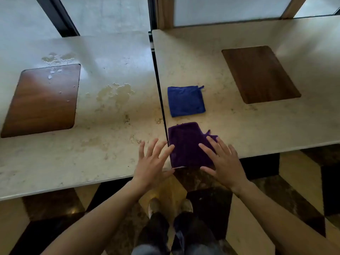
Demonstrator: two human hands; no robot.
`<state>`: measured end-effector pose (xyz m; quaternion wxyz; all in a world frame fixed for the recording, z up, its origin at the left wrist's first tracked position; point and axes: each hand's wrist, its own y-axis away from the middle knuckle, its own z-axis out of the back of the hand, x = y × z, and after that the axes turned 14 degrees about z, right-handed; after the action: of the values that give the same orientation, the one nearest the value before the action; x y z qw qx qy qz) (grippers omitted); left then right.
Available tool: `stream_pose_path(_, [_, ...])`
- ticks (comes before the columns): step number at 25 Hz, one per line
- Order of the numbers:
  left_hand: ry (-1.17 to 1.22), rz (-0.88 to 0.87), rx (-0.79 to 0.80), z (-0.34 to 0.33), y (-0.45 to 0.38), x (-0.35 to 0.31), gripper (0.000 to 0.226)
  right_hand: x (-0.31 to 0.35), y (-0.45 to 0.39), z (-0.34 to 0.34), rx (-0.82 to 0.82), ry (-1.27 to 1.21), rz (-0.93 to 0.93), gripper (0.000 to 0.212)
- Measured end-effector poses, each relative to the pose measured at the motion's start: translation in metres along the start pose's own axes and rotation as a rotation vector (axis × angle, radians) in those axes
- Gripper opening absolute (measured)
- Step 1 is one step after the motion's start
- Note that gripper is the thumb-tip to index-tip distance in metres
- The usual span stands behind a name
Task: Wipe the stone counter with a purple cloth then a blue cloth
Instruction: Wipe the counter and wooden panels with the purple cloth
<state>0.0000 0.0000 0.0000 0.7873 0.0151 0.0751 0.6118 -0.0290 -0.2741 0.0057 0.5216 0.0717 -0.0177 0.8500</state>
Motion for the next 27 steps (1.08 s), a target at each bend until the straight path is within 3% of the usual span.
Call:
stream_pose_path(4, [-0.115, -0.024, 0.092, -0.025, -0.005, -0.013, 0.066, -0.006, -0.002, -0.023, 0.157, -0.028, -0.032, 0.082])
stream_pose_path(8, [-0.03, -0.012, 0.034, -0.025, -0.01, -0.023, 0.047, -0.014, -0.003, -0.028, -0.008, -0.041, 0.005, 0.059])
stream_pose_path(12, [0.109, -0.02, -0.079, -0.019, -0.012, -0.023, 0.029, -0.019, -0.011, -0.014, -0.072, -0.14, 0.019, 0.035])
stream_pose_path(19, [0.317, 0.099, -0.245, 0.042, -0.035, -0.01, 0.022, -0.017, -0.067, 0.049, -0.234, -0.372, -0.019, 0.027])
stream_pose_path(22, [0.371, 0.164, -0.339, 0.076, -0.038, 0.013, 0.02, -0.001, -0.096, 0.082, -0.306, -0.425, 0.056, 0.025])
stream_pose_path(27, [0.397, 0.213, -0.387, 0.115, -0.028, 0.07, 0.018, 0.036, -0.145, 0.111, -0.252, -0.355, 0.193, 0.027])
